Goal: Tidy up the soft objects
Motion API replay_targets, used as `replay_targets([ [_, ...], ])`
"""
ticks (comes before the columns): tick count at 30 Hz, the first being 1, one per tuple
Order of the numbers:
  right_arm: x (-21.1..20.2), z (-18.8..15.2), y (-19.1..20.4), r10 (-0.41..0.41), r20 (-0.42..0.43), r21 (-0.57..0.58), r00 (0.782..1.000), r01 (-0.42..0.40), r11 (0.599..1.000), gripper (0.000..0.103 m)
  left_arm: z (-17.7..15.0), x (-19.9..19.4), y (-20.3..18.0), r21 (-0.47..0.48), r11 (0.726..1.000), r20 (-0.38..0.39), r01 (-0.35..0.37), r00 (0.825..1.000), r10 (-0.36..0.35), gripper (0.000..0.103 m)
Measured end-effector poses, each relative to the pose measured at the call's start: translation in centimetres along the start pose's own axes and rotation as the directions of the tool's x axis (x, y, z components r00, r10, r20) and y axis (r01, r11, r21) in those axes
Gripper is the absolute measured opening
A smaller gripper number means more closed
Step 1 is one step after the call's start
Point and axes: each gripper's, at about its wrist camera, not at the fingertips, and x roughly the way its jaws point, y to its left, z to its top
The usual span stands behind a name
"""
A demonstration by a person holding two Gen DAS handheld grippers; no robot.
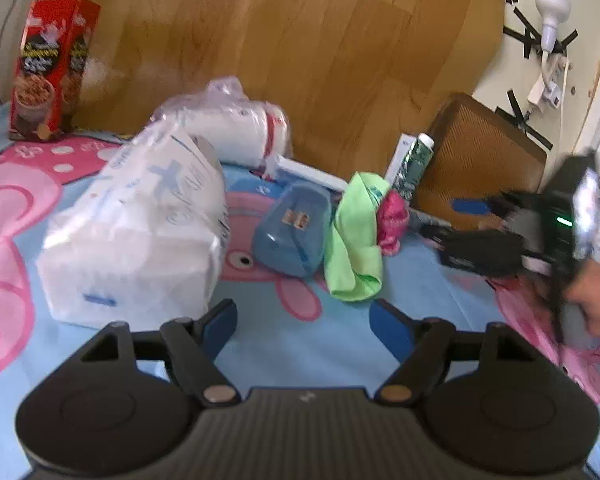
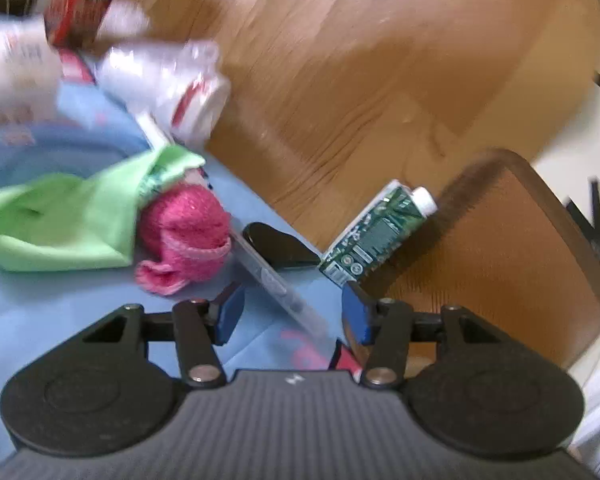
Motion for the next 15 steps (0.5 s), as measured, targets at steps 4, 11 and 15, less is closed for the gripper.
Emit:
replay_targets([
  [4, 1.4, 0.7, 0.5, -0.018, -0.055, -0.053, 0.998, 0.015, 0.998, 0.020, 0.0, -0.1, 0.8, -0.046, 0.998, 0.003, 0.031, 1.000, -0.031, 0.075],
  [11, -8.9, -3.8, 1.7, 0.027, 0.007, -0.001, 1.000, -0.027, 1.000, 0.013, -0.1, -0.5, 0.9, -0.041, 0.997, 0.024, 0.064, 0.998, -0.063, 0.078],
  [15, -15.7, -8.0, 3.2, 0.075, 0.034, -0.004, 0.997, -0.075, 0.997, 0.017, 0.1, -0.7, -0.3, 0.002, 0.994, -0.007, 0.114, 0.994, -0.114, 0.078],
])
